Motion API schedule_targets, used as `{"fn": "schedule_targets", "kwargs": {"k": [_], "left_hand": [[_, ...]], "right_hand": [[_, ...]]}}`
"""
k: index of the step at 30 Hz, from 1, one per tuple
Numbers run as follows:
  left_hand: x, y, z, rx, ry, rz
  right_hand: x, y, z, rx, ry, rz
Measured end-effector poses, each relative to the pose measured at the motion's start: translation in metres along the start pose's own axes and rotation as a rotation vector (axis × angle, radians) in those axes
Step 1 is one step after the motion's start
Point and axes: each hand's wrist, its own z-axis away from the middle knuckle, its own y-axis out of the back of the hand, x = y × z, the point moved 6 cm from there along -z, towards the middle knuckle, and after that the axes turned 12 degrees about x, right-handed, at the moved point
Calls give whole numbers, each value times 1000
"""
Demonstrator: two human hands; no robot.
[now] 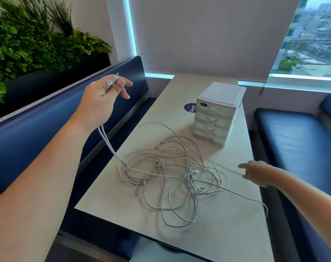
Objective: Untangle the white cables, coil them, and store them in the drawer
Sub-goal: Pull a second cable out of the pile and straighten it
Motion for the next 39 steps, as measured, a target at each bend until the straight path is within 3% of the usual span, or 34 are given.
{"fn": "schedule_targets", "kwargs": {"k": [4, 9, 12, 16, 21, 25, 31, 35, 39], "left_hand": [[5, 0, 1, 34, 28, 47], [5, 1, 5, 76, 68, 150], [5, 5, 4, 84, 88, 208], [3, 13, 0, 96, 101, 285], [-10, 29, -11, 125, 149, 348], [-35, 52, -23, 131, 115, 251], [-78, 95, -42, 262, 140, 217], [-101, 95, -47, 258, 130, 114], [-111, 104, -55, 333, 87, 52]], "right_hand": [[-35, 16, 4, 112, 108, 44], [-141, 70, 11, 351, 458, -292], [-210, 90, 21, 417, 677, -418], [-279, 101, 21, 448, 802, -491], [-334, 98, 6, 375, 826, -443], [-344, 97, -6, 389, 776, -473], [-289, 86, -26, 445, 649, -515], [-255, 98, -19, 609, 647, -558], [-217, 87, -28, 610, 513, -474]]}}
